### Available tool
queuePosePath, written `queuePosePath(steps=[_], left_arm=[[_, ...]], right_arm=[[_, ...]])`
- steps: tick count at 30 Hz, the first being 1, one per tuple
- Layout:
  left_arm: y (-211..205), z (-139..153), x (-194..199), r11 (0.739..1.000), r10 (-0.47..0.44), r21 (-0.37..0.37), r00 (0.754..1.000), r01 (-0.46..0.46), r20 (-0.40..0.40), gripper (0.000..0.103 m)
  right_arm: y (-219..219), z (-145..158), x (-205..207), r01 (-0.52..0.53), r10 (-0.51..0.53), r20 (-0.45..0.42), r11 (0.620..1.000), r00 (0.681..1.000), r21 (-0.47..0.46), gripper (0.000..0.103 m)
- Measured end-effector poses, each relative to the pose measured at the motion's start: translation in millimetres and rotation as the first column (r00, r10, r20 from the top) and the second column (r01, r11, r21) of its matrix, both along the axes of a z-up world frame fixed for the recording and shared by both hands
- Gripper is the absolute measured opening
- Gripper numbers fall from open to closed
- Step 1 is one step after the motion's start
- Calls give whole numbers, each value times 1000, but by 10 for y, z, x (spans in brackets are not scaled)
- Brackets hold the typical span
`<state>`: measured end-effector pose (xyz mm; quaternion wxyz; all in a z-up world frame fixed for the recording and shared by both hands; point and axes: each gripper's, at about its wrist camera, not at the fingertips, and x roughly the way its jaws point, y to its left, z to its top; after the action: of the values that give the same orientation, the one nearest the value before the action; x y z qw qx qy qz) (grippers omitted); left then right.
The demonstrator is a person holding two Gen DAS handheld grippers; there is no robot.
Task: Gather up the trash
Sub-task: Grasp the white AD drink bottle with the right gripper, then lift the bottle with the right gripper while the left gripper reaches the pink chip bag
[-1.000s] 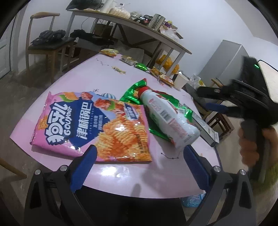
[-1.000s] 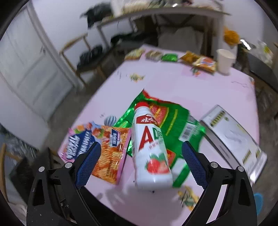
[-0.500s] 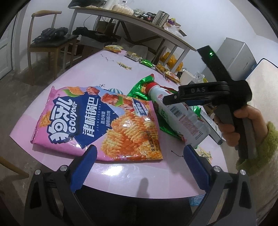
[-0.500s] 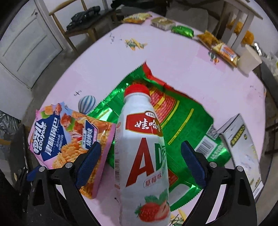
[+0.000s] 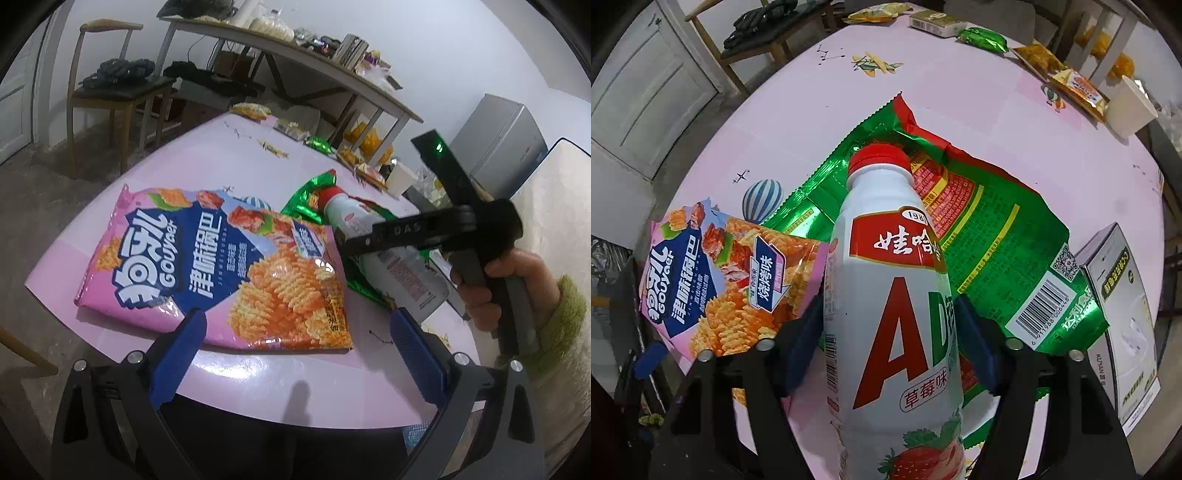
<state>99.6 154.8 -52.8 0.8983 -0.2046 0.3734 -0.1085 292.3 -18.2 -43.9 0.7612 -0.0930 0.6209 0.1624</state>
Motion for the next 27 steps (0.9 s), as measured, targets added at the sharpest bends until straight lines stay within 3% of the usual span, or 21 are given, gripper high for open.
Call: queuePosePath(steps=[12, 27], left_arm=[[93, 8, -32, 999, 18, -33, 1000, -17, 21, 97], [93, 15, -19, 999, 25, -45, 999, -23, 35, 97]], right_arm=[[7, -28, -167, 31, -31, 35, 1000, 999, 3, 62], [-465, 232, -466, 137, -148, 55, 976, 987, 170, 61]])
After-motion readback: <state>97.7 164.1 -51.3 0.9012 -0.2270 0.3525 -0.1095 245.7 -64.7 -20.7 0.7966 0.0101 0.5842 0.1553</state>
